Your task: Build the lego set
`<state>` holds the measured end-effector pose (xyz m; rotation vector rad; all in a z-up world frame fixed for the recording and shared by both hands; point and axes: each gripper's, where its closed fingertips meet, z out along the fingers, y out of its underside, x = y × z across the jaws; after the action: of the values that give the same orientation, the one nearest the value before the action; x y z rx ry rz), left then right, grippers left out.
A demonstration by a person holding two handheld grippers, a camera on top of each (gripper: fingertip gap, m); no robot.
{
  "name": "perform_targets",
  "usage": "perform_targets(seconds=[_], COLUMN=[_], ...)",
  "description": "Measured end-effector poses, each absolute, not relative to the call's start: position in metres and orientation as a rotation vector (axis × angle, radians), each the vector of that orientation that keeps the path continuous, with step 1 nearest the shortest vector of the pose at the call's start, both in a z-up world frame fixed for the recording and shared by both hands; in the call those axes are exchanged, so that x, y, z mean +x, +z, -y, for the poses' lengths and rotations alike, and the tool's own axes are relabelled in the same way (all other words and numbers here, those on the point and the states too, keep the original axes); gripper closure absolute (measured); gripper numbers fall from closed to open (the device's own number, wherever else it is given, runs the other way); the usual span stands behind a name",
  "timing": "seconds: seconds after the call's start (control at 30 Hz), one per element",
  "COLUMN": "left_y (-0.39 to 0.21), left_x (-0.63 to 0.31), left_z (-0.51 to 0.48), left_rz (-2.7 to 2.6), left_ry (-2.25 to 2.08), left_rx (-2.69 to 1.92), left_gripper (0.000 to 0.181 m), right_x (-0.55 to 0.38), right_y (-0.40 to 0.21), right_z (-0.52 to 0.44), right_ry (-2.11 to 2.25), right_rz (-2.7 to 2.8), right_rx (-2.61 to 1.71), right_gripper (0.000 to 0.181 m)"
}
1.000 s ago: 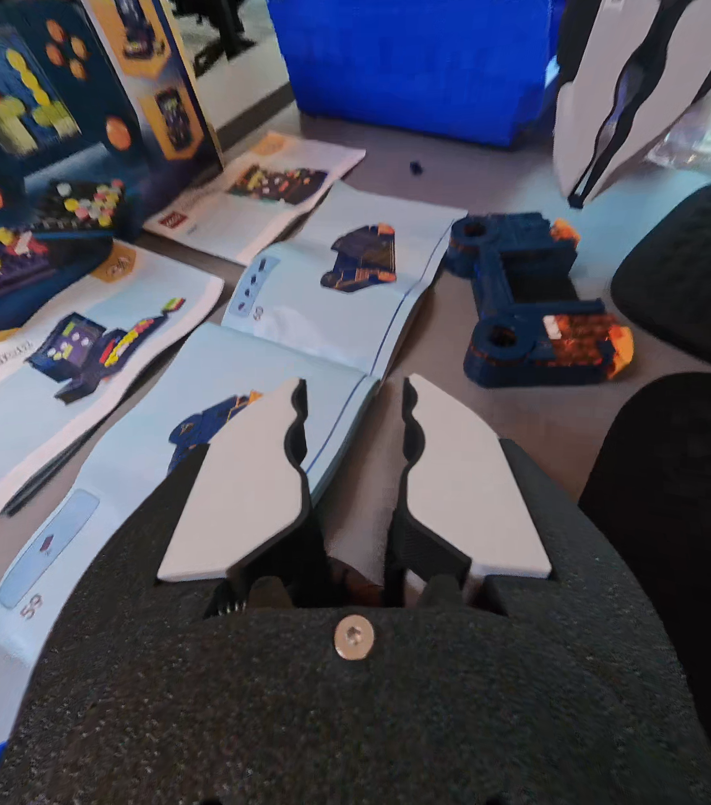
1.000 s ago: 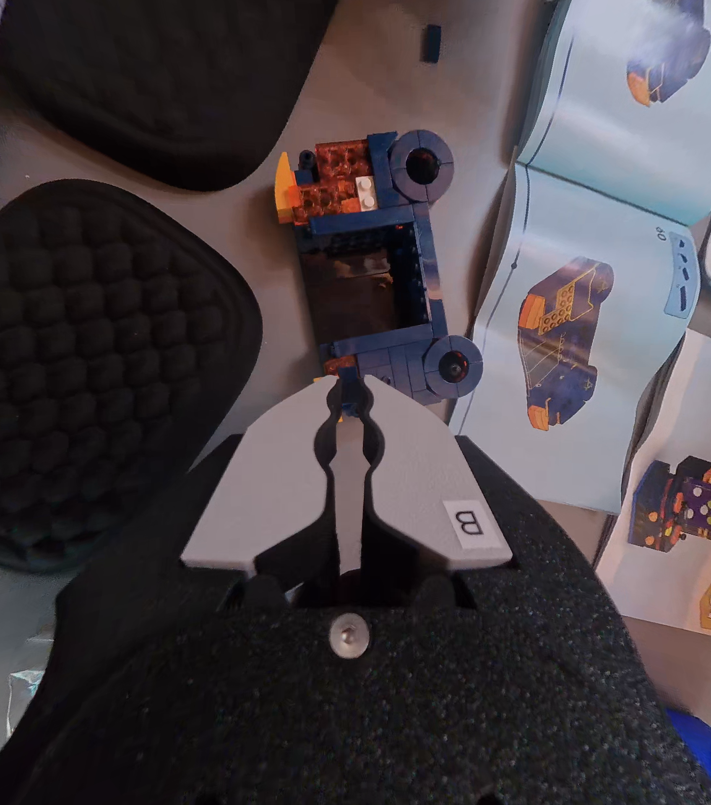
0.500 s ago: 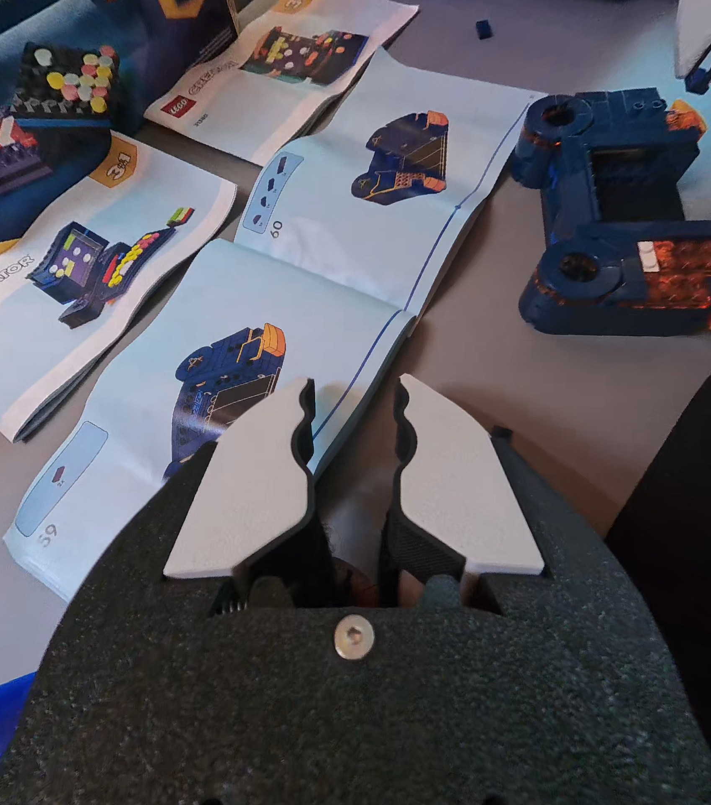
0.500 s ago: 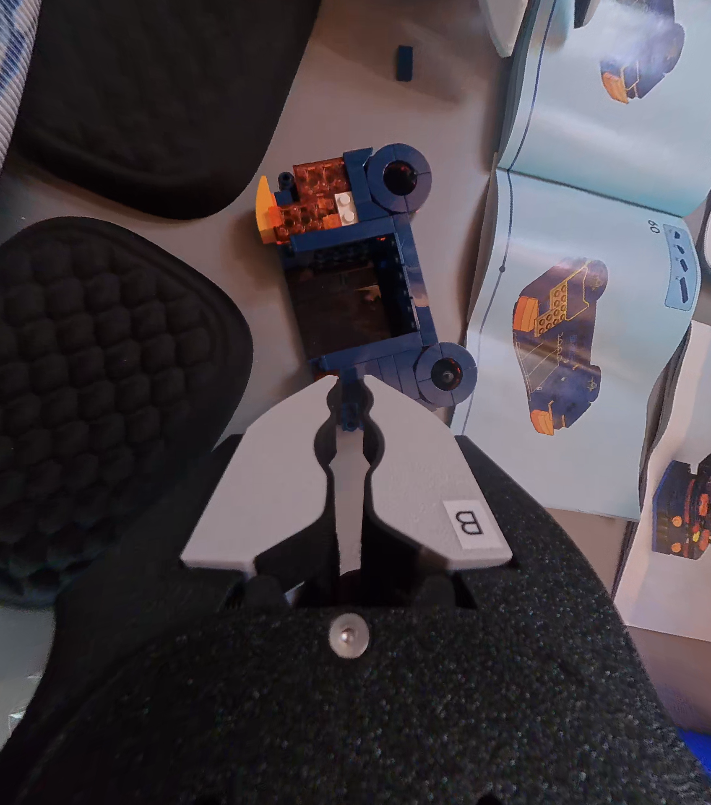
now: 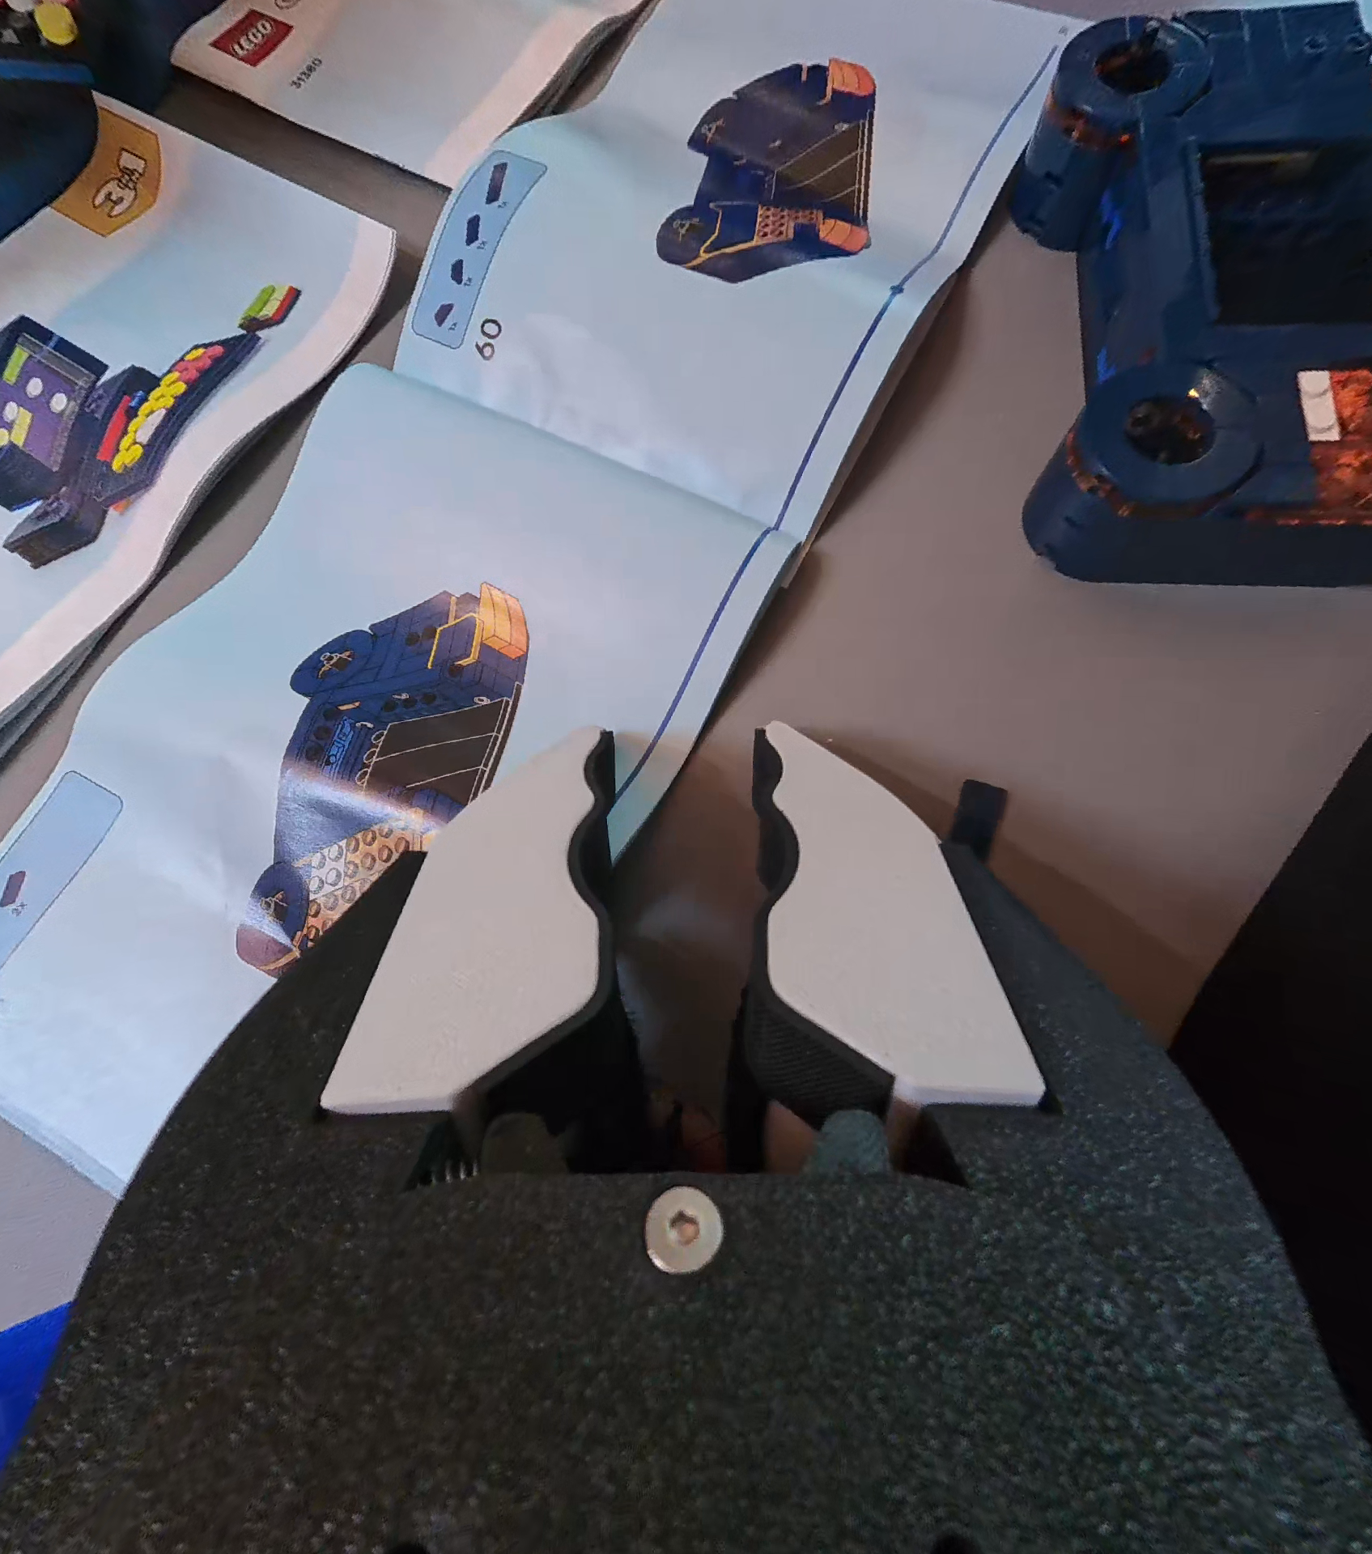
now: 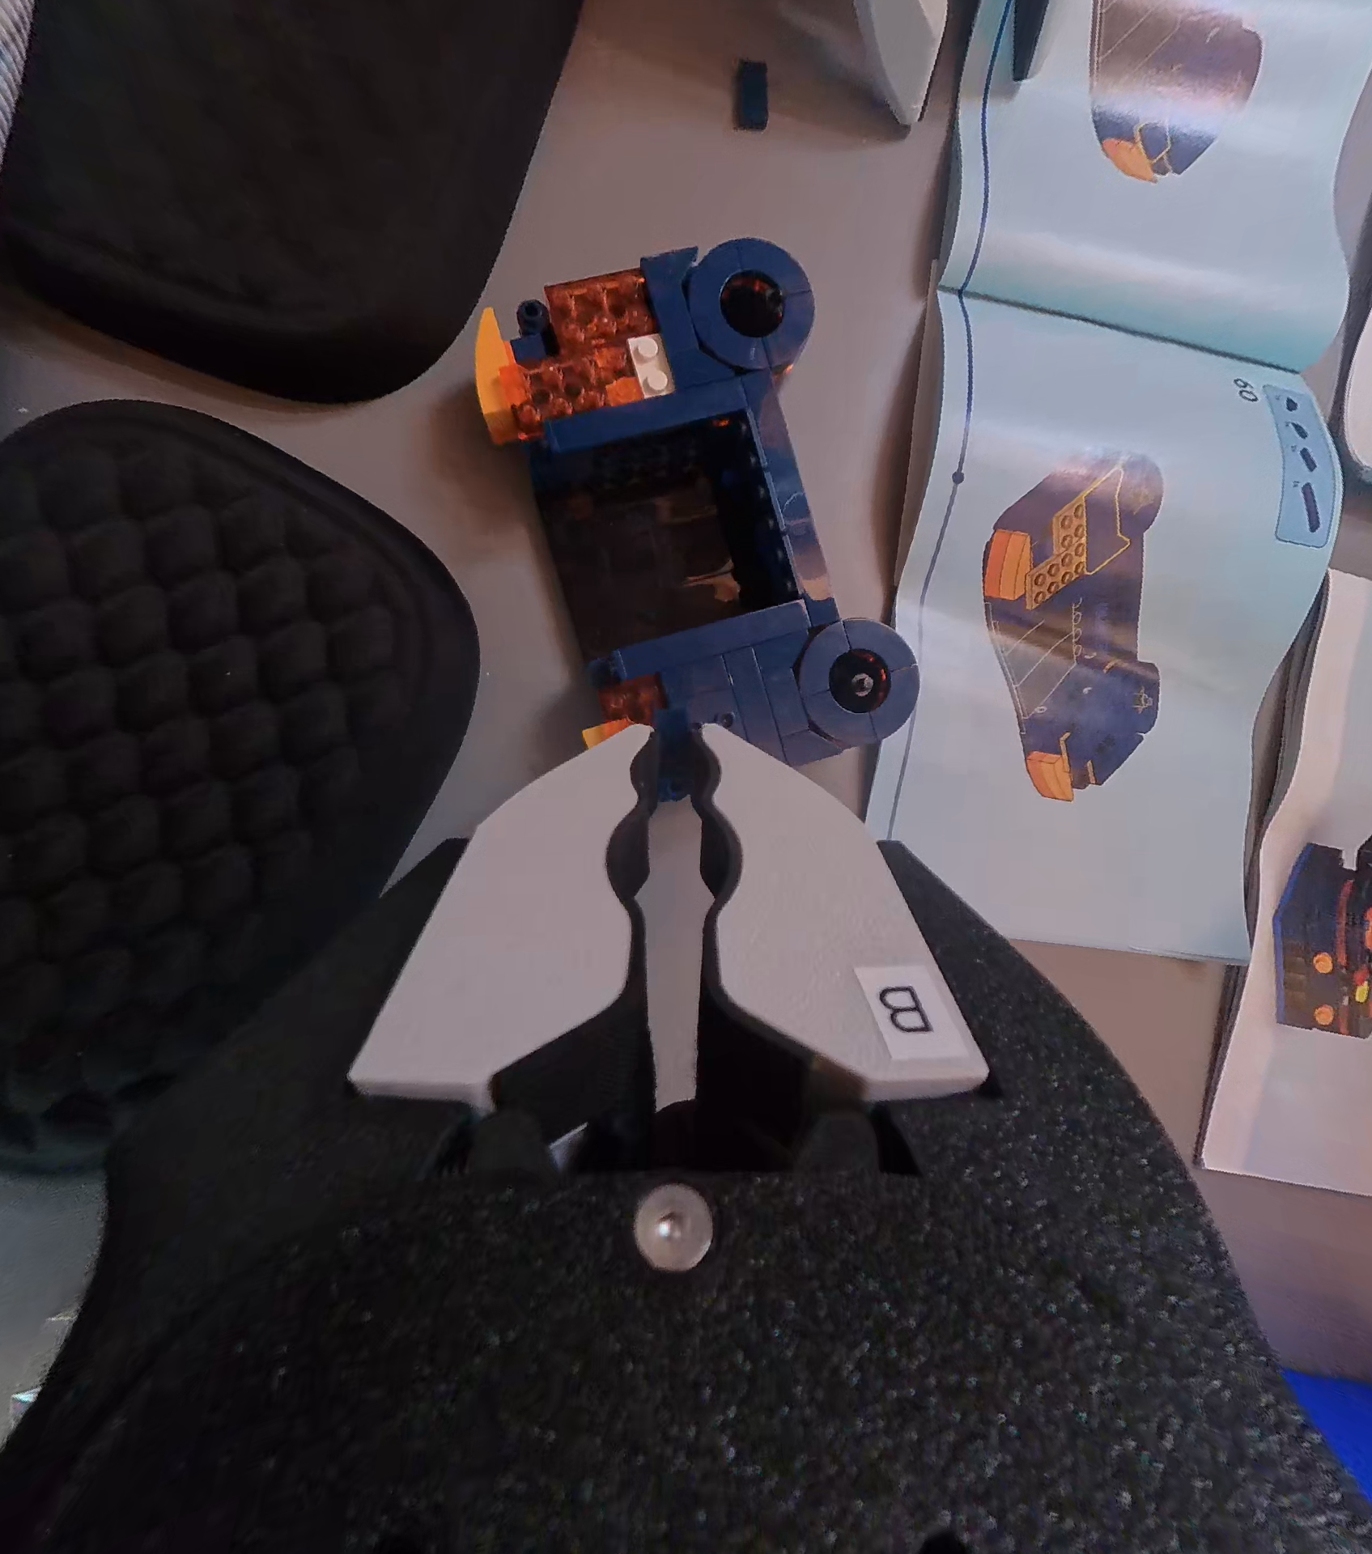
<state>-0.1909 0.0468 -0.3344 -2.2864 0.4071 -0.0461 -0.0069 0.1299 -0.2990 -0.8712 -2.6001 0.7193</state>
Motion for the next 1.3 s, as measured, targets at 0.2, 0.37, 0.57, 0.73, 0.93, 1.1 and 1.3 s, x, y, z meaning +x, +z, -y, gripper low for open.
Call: perform_targets(seconds=[0.2, 0.37, 0.57, 0.73, 0.93, 1.1, 1.3], left_y=[-0.3346, -0.3348, -0.3348, -0.3349, -0.3349, -0.3349, -0.3349], left_x=[-0.1911, -0.1913, -0.1912, -0.1917, -0.1916, -0.1915, -0.1915], left_z=[-0.0469, -0.0467, -0.0467, -0.0468, -0.0467, -0.0466, -0.0466], left_rz=[-0.397, -0.388, -0.384, -0.377, -0.377, -0.376, -0.377], left_ry=[-0.057, -0.068, -0.076, -0.08, -0.081, -0.083, -0.082], left_rx=[-2.286, -2.287, -2.286, -2.285, -2.285, -2.286, -2.285], left_gripper=[0.15, 0.15, 0.15, 0.151, 0.151, 0.151, 0.151], right_x=[-0.0072, -0.0075, -0.0081, -0.0077, -0.0081, -0.0081, -0.0082], right_y=[-0.3, -0.2999, -0.2999, -0.3008, -0.3009, -0.301, -0.3002], right_z=[-0.129, -0.1286, -0.1283, -0.1279, -0.1271, -0.126, -0.1258], right_ry=[0.721, 0.723, 0.731, 0.737, 0.744, 0.749, 0.748], right_rz=[2.607, 2.608, 2.609, 2.614, 2.616, 2.619, 2.618], right_rx=[-0.864, -0.861, -0.855, -0.853, -0.851, -0.847, -0.842], right_gripper=[0.175, 0.175, 0.175, 0.175, 0.175, 0.175, 0.175])
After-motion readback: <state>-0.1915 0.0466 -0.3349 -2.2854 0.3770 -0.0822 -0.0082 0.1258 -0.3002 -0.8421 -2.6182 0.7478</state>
